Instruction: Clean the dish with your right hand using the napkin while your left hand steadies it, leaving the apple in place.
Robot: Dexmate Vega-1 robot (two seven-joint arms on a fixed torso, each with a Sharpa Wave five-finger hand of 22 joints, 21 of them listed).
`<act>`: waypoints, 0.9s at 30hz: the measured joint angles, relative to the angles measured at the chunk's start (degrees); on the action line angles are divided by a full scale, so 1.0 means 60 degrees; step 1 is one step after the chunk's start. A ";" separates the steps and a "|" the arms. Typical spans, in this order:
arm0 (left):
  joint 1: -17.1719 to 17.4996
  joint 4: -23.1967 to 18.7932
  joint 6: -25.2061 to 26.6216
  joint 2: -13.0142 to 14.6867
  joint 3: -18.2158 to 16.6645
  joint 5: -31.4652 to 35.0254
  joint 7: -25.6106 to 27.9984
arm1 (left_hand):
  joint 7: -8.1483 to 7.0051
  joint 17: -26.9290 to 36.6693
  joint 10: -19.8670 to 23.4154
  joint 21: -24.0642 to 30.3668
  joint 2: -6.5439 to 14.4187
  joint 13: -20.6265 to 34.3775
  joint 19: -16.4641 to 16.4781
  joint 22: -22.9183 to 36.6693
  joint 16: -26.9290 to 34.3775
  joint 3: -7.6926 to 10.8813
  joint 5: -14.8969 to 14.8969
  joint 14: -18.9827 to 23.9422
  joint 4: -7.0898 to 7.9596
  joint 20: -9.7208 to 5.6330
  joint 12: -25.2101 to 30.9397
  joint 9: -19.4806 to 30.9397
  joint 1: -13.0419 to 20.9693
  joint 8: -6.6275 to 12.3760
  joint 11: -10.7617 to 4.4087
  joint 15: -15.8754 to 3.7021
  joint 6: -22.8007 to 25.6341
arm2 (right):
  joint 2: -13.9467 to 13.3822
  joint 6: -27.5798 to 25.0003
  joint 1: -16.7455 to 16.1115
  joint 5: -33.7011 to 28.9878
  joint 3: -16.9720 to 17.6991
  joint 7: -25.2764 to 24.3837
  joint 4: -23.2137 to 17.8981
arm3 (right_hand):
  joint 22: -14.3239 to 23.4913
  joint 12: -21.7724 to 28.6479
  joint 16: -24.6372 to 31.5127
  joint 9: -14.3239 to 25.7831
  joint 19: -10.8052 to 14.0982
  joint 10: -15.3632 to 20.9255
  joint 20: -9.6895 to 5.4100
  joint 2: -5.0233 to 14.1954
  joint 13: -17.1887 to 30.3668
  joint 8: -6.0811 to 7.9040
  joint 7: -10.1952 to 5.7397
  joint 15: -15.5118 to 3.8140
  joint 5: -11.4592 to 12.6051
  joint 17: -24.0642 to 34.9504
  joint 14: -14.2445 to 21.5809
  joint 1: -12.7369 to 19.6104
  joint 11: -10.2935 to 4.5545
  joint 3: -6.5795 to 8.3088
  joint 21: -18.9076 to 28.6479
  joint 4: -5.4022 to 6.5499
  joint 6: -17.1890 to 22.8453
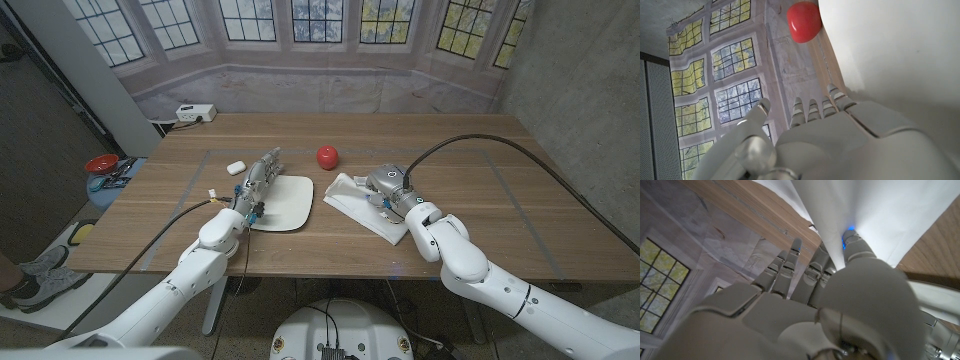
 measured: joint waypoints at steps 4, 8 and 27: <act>0.0103 -0.0121 0.0001 0.0068 -0.0047 0.0001 0.0061 | 0.0000 0.0000 0.0000 0.0000 0.0003 0.0000 0.0000 0.0000 0.0000 0.0000 0.0000 0.0000 0.0000 0.0000 0.0000 0.0000 0.0003 0.0000 0.0000 0.0000 0.0000 | 0.0015 0.0000 -0.0036 -0.0035 0.0000 0.0032 -0.0117 | 0.0000 0.0000 0.0000 0.0000 0.0000 0.0000 0.0000 0.0000 0.0000 -0.0028 -0.0001 -0.0013 -0.0001 0.0000 0.0014 0.0000 0.0000 0.0000 0.0000 0.0000 -0.0001; 0.0215 -0.0240 0.0003 0.0150 -0.0097 0.0001 0.0073 | 0.0000 0.0000 0.0000 0.0000 0.0037 0.0000 0.0001 0.0000 0.0000 -0.0027 0.0000 0.0000 -0.0026 0.0000 0.0000 0.0000 0.0037 0.0000 0.0000 0.0000 0.0000 | 0.0017 0.0000 -0.0038 -0.0072 0.0000 0.0080 -0.0126 | 0.0000 0.0000 0.0000 0.0000 0.0000 -0.0001 0.0000 -0.0001 0.0000 -0.0039 0.0001 -0.0030 -0.0001 -0.0026 0.0031 0.0000 0.0001 -0.0027 0.0000 0.0027 0.0001; 0.0854 -0.0723 -0.0060 0.0675 -0.0603 -0.0168 0.0232 | -0.0035 0.0023 -0.0036 0.0000 0.0037 0.0000 -0.0051 0.0000 0.0000 -0.0053 0.0000 -0.0053 -0.0052 0.0051 0.0000 0.0000 0.0037 0.0000 0.0036 0.0051 -0.0035 | 0.0240 0.0174 -0.0073 -0.0164 0.0029 0.0414 -0.0646 | 0.0001 0.0000 0.0000 0.0000 0.0000 -0.0001 0.0000 0.0050 -0.0001 -0.0141 0.0032 -0.0028 -0.0147 -0.0064 0.0130 -0.0057 0.0001 -0.0147 0.0000 0.0090 0.0035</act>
